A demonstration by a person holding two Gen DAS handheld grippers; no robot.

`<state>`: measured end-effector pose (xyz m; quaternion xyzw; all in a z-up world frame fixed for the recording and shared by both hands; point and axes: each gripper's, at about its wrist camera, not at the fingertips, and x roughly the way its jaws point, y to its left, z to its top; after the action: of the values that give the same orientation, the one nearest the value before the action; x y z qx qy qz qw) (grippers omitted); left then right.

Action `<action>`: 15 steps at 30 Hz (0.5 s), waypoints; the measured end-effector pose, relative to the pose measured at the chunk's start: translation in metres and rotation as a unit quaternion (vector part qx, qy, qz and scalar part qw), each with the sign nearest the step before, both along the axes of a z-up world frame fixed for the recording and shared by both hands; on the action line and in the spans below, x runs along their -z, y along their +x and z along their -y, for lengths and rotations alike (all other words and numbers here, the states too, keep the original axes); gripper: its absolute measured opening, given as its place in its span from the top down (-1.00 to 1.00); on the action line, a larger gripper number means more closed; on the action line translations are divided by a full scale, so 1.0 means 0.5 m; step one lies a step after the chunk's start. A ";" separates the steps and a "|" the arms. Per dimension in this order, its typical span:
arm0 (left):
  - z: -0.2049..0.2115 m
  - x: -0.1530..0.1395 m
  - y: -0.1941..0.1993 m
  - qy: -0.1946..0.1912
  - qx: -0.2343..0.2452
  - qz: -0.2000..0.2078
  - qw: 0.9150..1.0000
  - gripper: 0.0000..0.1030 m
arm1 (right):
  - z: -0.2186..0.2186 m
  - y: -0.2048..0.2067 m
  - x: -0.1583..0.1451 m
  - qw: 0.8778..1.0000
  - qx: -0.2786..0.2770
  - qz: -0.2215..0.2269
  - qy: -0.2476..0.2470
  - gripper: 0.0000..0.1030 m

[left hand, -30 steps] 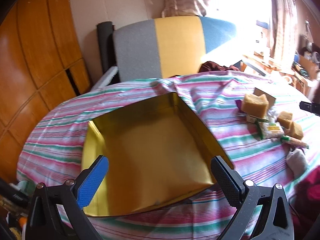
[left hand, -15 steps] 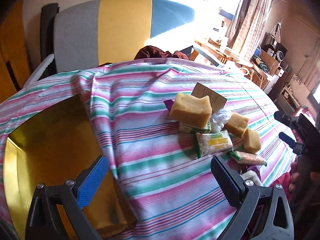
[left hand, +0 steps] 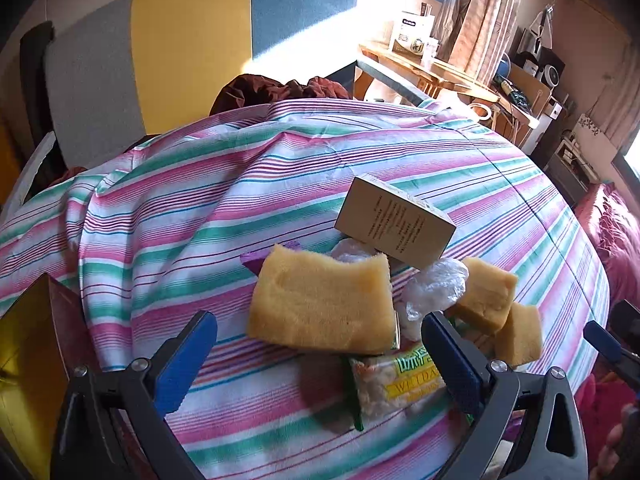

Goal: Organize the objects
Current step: 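Grasp a yellow sponge with the left tool while the right tool grasps the white rolled sock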

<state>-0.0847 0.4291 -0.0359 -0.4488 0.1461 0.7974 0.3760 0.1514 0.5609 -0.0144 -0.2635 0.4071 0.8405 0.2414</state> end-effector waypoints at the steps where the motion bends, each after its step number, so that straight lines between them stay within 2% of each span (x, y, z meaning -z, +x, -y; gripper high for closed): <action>1: -0.010 0.006 -0.004 -0.004 0.003 -0.001 1.000 -0.99 | -0.002 0.000 0.000 1.000 0.001 -0.002 -0.002 -0.98; 3: -0.027 0.020 -0.015 -0.019 0.000 -0.009 1.000 -0.96 | -0.007 0.005 0.000 1.000 0.008 -0.005 -0.005 -0.98; 5: -0.025 0.027 -0.022 -0.017 -0.008 -0.009 1.000 -0.46 | -0.015 0.014 0.000 1.000 0.018 -0.008 -0.008 -0.98; 8: -0.002 0.026 -0.017 0.002 -0.015 0.006 1.000 -0.41 | -0.027 0.019 0.004 0.999 0.028 -0.008 -0.015 -0.98; 15: 0.084 -0.002 0.031 0.024 -0.014 0.000 1.000 -0.40 | -0.021 -0.005 0.019 0.999 0.006 0.026 -0.017 -0.98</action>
<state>-0.0693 0.3869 -0.0347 -0.4416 0.1209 0.8061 0.3750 0.1487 0.5712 -0.0241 -0.2871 0.4166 0.8249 0.2522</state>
